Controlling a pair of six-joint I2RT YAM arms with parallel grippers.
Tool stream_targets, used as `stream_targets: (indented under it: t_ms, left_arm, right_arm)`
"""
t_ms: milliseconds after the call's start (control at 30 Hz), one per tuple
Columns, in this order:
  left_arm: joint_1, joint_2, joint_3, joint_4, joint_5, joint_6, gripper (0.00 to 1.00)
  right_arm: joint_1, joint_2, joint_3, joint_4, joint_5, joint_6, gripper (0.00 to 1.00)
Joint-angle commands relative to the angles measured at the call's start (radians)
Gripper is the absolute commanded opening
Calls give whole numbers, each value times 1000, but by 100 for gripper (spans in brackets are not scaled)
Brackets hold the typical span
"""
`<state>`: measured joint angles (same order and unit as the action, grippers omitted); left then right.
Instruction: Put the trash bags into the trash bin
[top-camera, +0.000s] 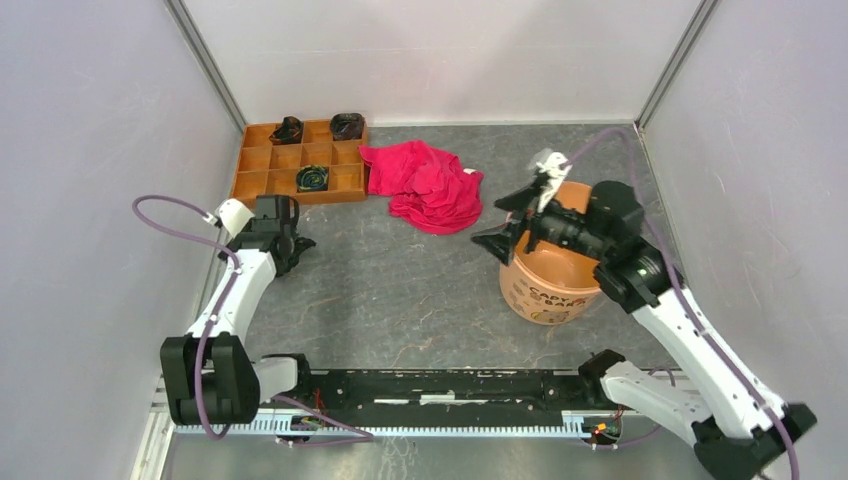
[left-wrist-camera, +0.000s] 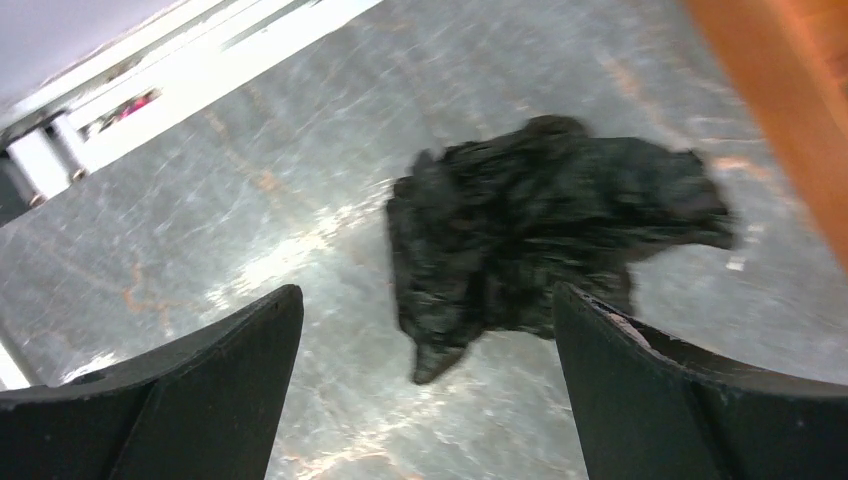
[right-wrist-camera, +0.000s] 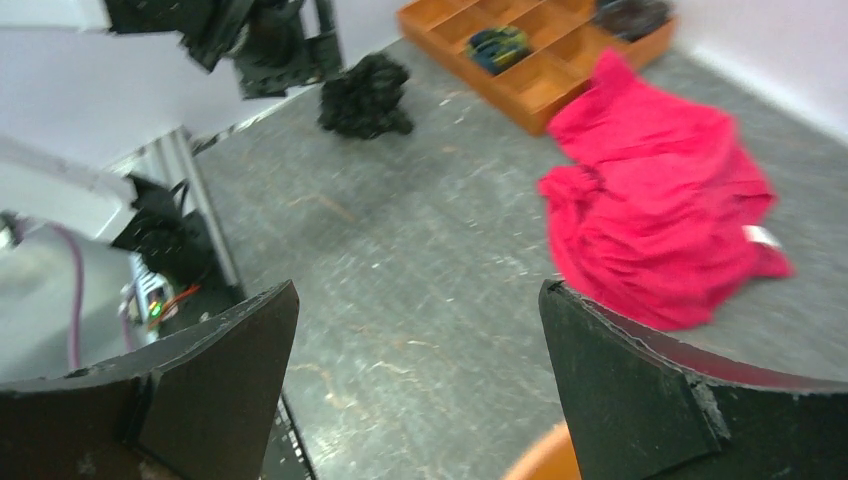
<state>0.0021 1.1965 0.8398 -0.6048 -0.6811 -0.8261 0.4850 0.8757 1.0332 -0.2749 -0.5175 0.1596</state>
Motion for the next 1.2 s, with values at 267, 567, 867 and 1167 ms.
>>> stream_targets:
  t_ms: [267, 567, 867, 1167]
  left_arm:
    - [105, 38, -131, 83, 229, -29, 99]
    - [106, 44, -151, 148, 454, 39, 73]
    - [106, -29, -213, 215, 879, 112, 54]
    - [41, -92, -317, 328, 1257, 149, 36]
  right_arm:
    - [649, 431, 175, -268, 820, -135, 98]
    - [664, 471, -49, -262, 1208, -58, 98]
    - [534, 481, -183, -251, 1381, -9, 98]
    - [418, 361, -297, -154, 1173, -46, 98]
